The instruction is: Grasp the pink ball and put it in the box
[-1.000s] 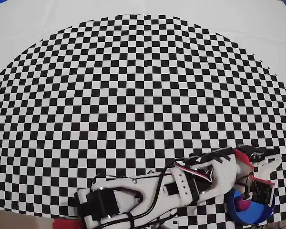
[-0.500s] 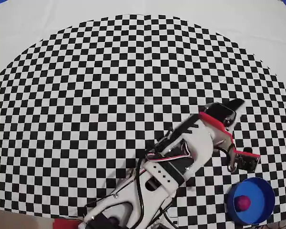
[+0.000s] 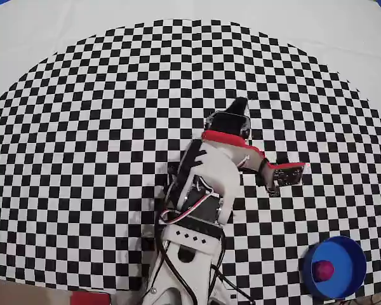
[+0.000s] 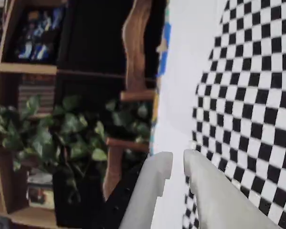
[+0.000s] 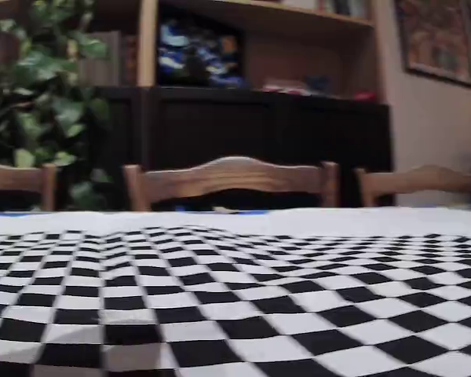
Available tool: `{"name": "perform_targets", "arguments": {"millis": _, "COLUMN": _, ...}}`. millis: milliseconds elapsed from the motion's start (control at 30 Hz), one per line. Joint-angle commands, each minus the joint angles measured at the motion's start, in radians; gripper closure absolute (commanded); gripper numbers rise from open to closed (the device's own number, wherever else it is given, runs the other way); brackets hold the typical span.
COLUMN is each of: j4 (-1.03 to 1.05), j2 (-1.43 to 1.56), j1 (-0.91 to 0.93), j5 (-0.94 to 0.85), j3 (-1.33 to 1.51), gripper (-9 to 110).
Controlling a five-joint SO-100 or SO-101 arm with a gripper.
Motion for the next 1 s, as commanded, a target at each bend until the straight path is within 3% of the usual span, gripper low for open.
{"name": "perform_targets", "arguments": {"millis": 0, "j4": 0.069, "j2": 0.084, "j1": -0.064, "j5": 0.037, "j3": 0.026, "gripper": 101}}
{"name": "perform_targets", "arguments": {"millis": 967, "j4": 0.554, "j2": 0.288, "j1": -0.284, "j5": 0.124, "j3": 0.253, "gripper": 101}}
